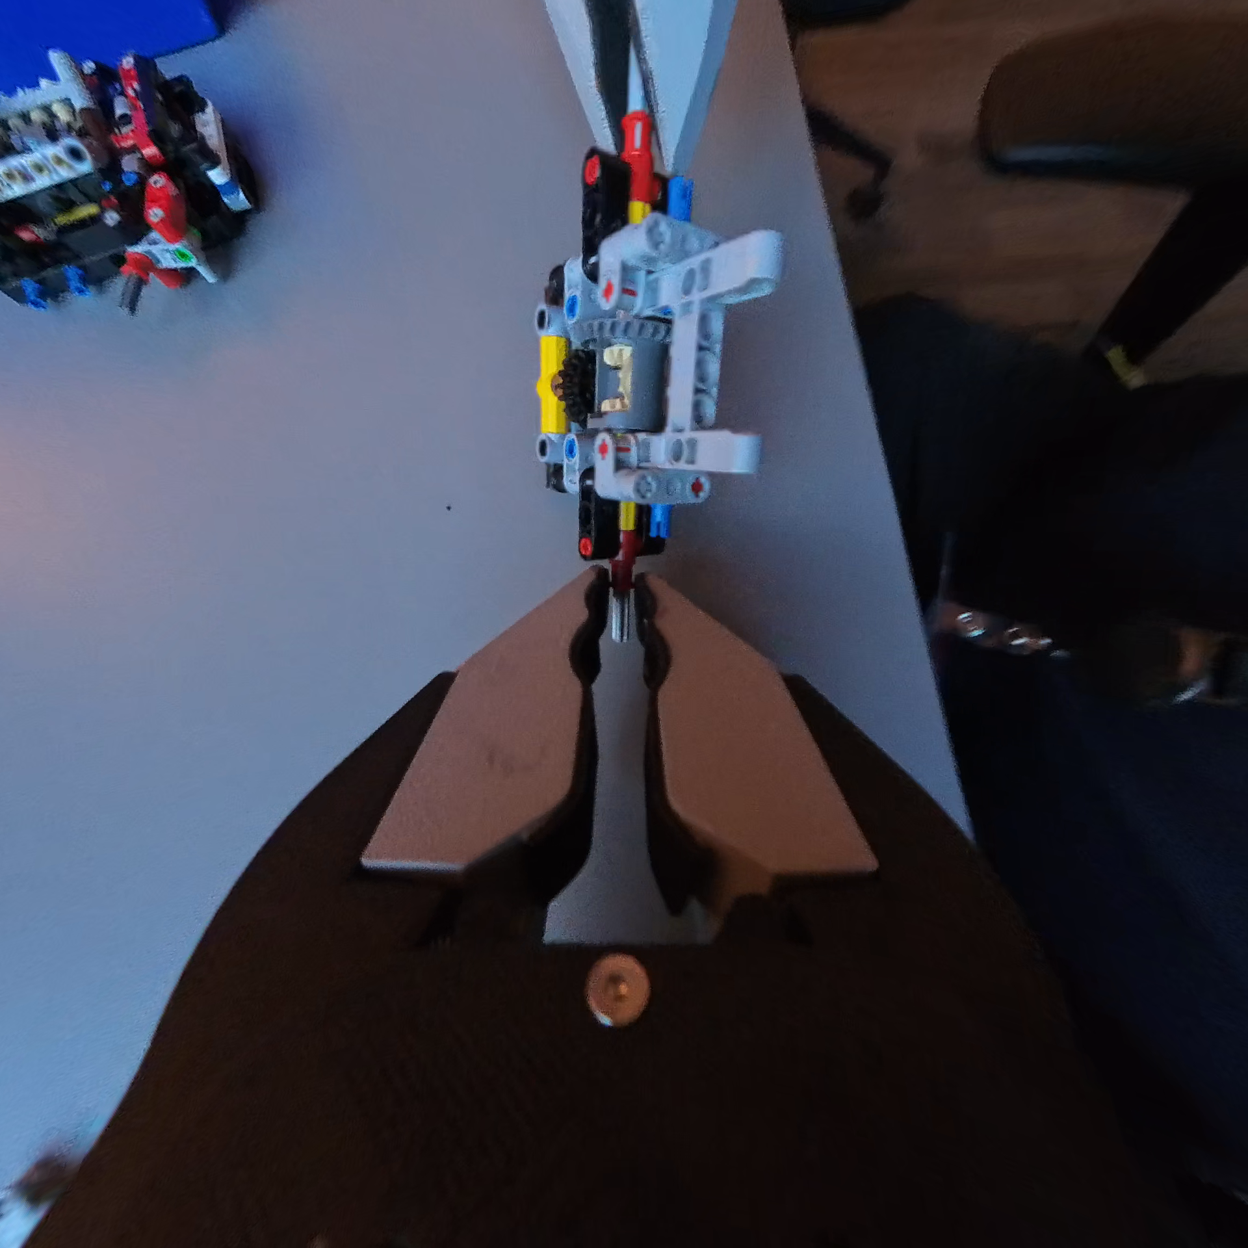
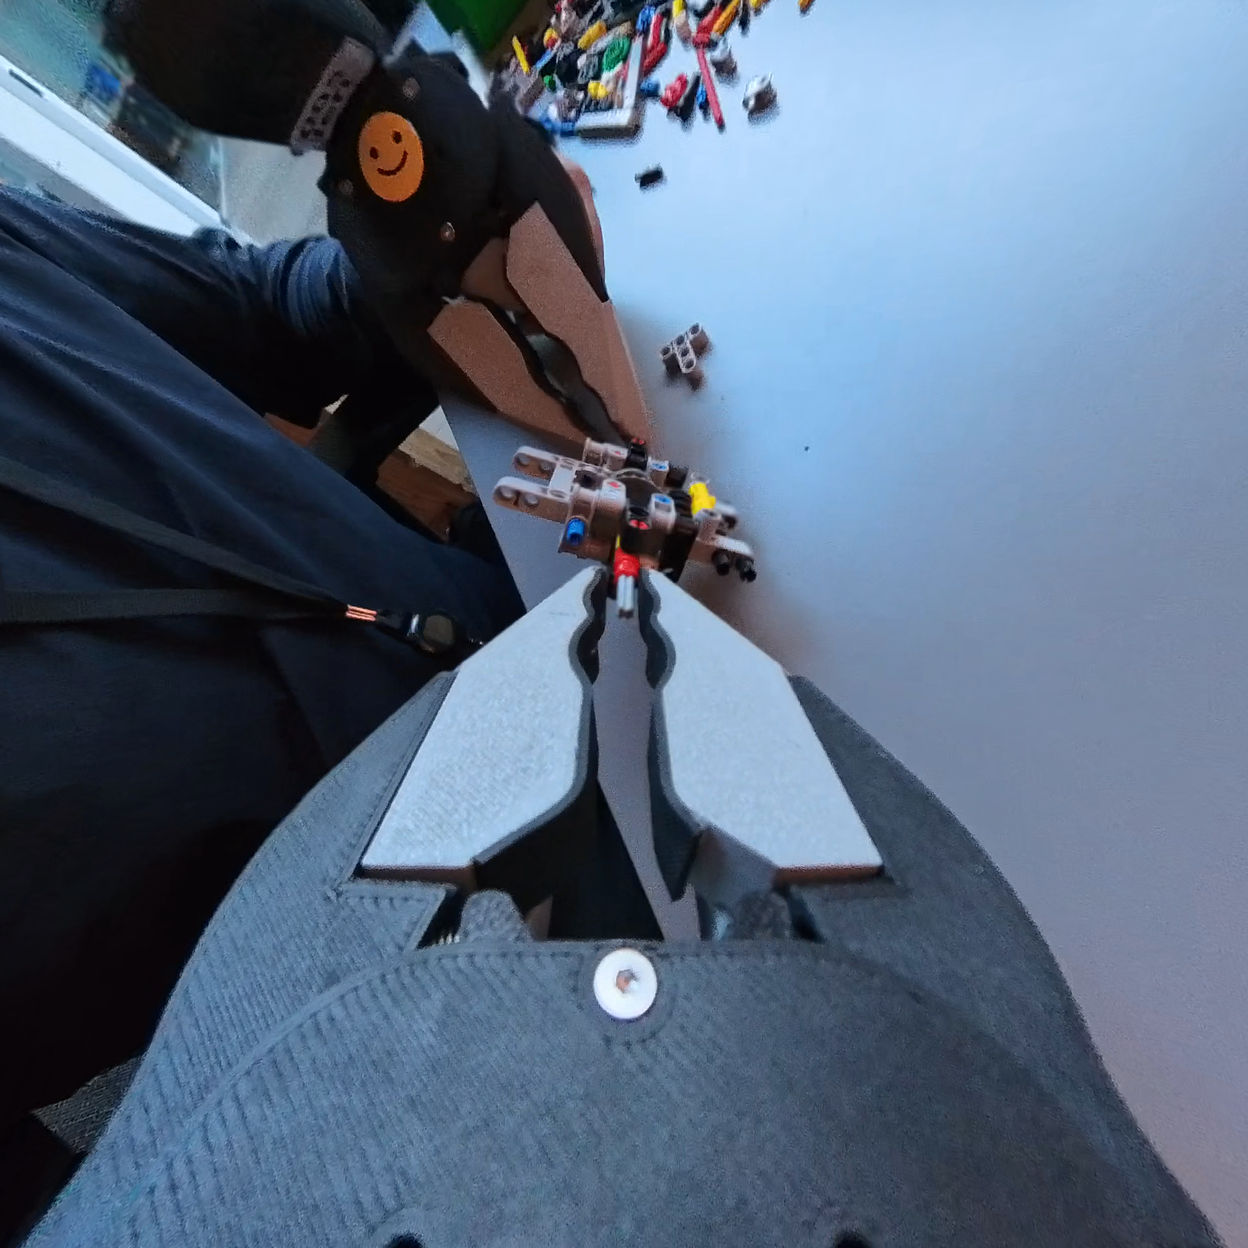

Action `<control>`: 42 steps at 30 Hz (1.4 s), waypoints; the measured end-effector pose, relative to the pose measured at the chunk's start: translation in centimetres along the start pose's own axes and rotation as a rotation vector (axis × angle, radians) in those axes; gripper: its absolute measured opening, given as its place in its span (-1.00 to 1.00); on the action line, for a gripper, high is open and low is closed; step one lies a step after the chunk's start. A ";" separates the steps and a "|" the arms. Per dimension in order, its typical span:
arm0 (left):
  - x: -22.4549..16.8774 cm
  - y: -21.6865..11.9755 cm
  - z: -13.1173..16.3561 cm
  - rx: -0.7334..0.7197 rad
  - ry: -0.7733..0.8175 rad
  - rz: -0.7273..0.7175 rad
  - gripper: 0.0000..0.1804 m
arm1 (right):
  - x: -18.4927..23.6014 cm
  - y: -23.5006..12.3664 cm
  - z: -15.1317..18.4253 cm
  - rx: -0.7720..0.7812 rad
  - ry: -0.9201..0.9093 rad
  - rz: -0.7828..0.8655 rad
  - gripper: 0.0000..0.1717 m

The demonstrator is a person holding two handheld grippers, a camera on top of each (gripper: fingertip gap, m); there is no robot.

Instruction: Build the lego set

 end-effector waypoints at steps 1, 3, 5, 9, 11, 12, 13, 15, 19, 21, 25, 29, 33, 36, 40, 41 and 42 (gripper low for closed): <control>0.0 -0.2 -0.1 -0.021 -0.050 0.043 -0.95 | 0.0 -0.2 -0.3 -0.015 0.000 -0.001 -0.93; 0.0 -0.4 -0.1 -0.060 -0.169 0.156 -0.95 | -0.1 -0.6 -0.8 -0.043 0.006 -0.016 -0.93; 0.0 -0.4 -0.1 -0.091 -0.311 0.289 -0.95 | -0.4 -0.8 -1.2 -0.070 0.001 -0.026 -0.89; 0.0 -0.9 -0.4 -0.215 -0.554 0.535 -0.95 | -0.9 -1.1 -1.6 -0.143 -0.026 -0.045 -0.83; 0.3 -0.9 -0.2 -0.211 -0.581 0.533 -0.95 | -1.2 -1.0 -1.6 -0.181 -0.028 -0.064 -0.83; 0.4 -0.9 -0.1 -0.205 -0.578 0.522 -0.95 | -1.4 -0.8 -1.5 -0.194 -0.023 -0.069 -0.85; 0.5 -0.8 0.0 -0.198 -0.581 0.518 -0.95 | -1.7 -0.7 -1.4 -0.198 -0.015 -0.071 -0.92; 0.6 -0.7 0.1 -0.201 -0.606 0.536 -0.95 | -2.2 -0.5 -1.0 -0.202 -0.001 -0.068 -0.94; 1.4 -0.7 0.4 -0.216 -0.670 0.521 -0.95 | -3.3 -0.3 -0.6 -0.226 0.070 -0.092 -0.95; 2.0 -0.7 0.6 -0.214 -0.681 0.481 -0.95 | -3.9 -0.2 -0.4 -0.226 0.120 -0.093 -0.95; 2.6 -0.6 1.1 -0.180 -0.669 0.402 -0.93 | -5.3 0.1 -0.7 -0.239 0.255 -0.106 -0.99; 3.5 -0.6 1.4 -0.155 -0.642 0.292 -0.83 | -7.4 0.3 -0.8 -0.223 0.361 -0.057 -0.99; 3.9 -0.4 1.8 -0.104 -0.608 0.223 -0.83 | -8.4 0.7 -1.1 -0.215 0.370 -0.062 -0.99; 3.8 -0.3 1.7 -0.092 -0.580 0.213 -0.79 | -8.9 0.8 -0.8 -0.199 0.370 -0.033 -0.98; 3.4 -0.1 1.7 -0.064 -0.536 0.197 -0.79 | -9.2 0.7 -0.4 -0.210 0.374 -0.032 -0.98; 3.3 -0.1 1.7 -0.057 -0.522 0.193 -0.80 | -9.3 0.7 -0.3 -0.214 0.376 -0.030 -0.98; 3.2 0.0 1.6 -0.050 -0.507 0.187 -0.81 | -9.3 0.7 -0.3 -0.218 0.377 -0.029 -0.98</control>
Point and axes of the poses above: each gripper's, where its closed fingertips meet, y out along the fingers, z out of its underside, x = y × z across the jaws, the point moved 7 cm from there along -y, back along the fingers, and after that the axes turned 1 degree about y, right-handed, at the moved point
